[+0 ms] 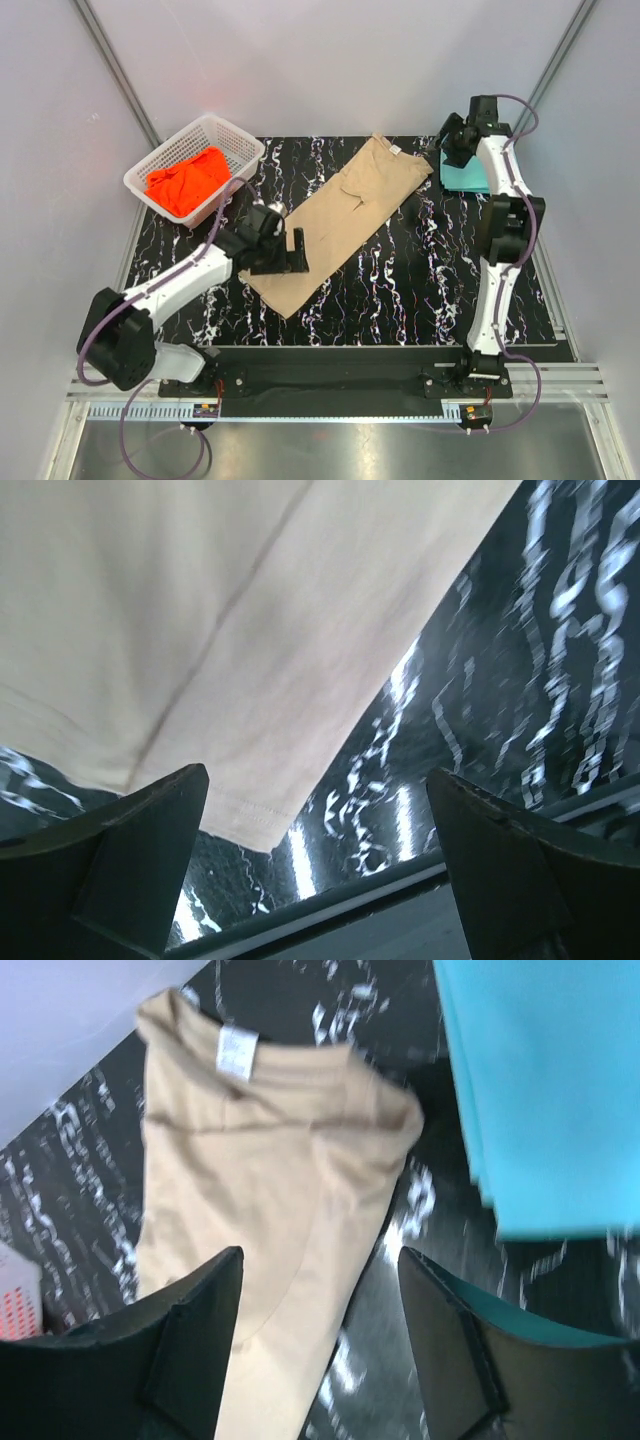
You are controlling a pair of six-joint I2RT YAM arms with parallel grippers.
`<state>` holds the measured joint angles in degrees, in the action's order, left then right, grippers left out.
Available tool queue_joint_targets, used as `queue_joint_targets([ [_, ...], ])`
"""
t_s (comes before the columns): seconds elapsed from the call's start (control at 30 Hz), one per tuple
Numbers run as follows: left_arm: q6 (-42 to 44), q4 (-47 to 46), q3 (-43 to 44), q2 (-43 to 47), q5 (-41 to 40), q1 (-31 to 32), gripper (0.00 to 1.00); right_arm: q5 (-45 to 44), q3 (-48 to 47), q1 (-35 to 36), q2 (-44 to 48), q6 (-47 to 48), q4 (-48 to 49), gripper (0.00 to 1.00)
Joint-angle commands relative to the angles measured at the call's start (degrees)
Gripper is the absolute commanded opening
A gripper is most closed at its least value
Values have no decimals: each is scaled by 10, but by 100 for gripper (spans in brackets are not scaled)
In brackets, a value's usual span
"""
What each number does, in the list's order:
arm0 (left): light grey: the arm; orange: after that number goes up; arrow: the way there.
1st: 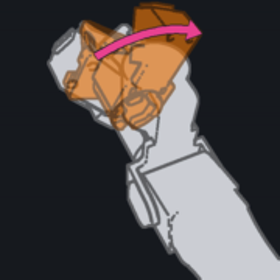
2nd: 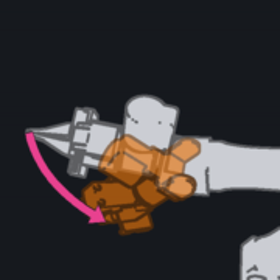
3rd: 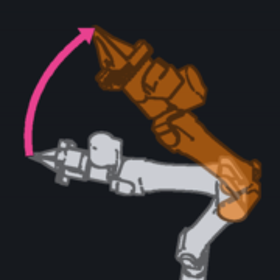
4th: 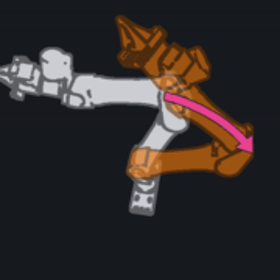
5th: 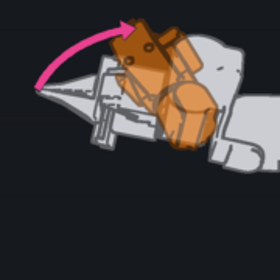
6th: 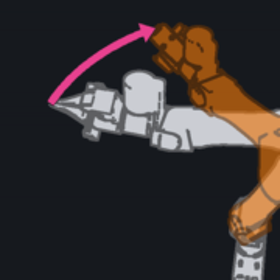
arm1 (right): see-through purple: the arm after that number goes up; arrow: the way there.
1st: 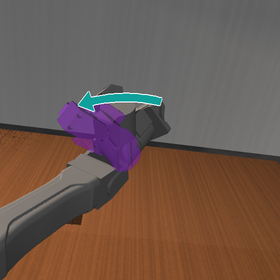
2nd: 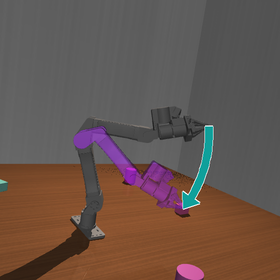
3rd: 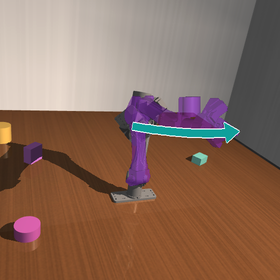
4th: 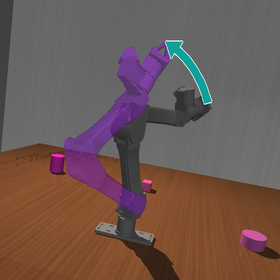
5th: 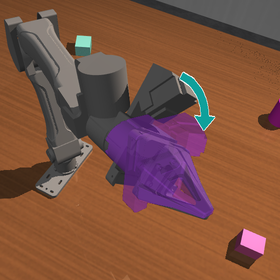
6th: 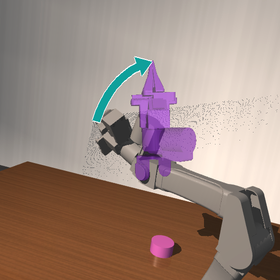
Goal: Fold and stack the t-shirts
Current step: Fold the tshirt
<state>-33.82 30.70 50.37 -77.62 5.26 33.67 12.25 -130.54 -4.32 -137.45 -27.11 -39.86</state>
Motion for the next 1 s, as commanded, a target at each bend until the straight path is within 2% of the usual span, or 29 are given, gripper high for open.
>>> queue_joint_targets([
  [0.0, 26, 33, 55, 48, -38, -50, 99, -40, 92, 40, 120, -35, -36, 70],
  [0.03, 23, 32, 54, 55, -33, -68, 99, -57, 151, 82, 157, -53, -35, 67],
  [0.07, 20, 33, 55, 74, -23, -108, 99, -64, 180, 103, 174, -68, -34, 66],
  [0.13, 17, 34, 55, 93, -17, -148, 99, -77, 235, 156, 218, -95, -29, 61],
  [0.17, 24, 33, 61, 112, -24, -176, 99, -80, 283, 172, 229, -143, -31, 55],
  [0.23, 55, 48, 78, 125, -51, -192, 99, -83, 346, 225, 256, -221, -14, 50],
  [0.33, 89, 74, 100, 138, -100, -207, 99, -103, 375, 283, 262, -274, -17, 47],
  [0.43, 99, 66, 86, 170, -125, -227, 99, -103, 388, 359, 253, -325, -20, 44],
  [0.47, 101, 62, 79, 186, -132, -240, 99, -101, 388, 398, 250, -328, -20, 44],
  [0.6, 119, 44, 45, 218, -140, -265, 99, -109, 376, 479, 214, -340, -31, 41],
  [0.77, 122, 40, 30, 223, -120, -283, 99, -133, 339, 545, 161, -340, -56, 40],
  [0.97, 92, 40, 34, 222, -97, -309, 99, -155, 286, 592, 121, -326, -87, 32],
])
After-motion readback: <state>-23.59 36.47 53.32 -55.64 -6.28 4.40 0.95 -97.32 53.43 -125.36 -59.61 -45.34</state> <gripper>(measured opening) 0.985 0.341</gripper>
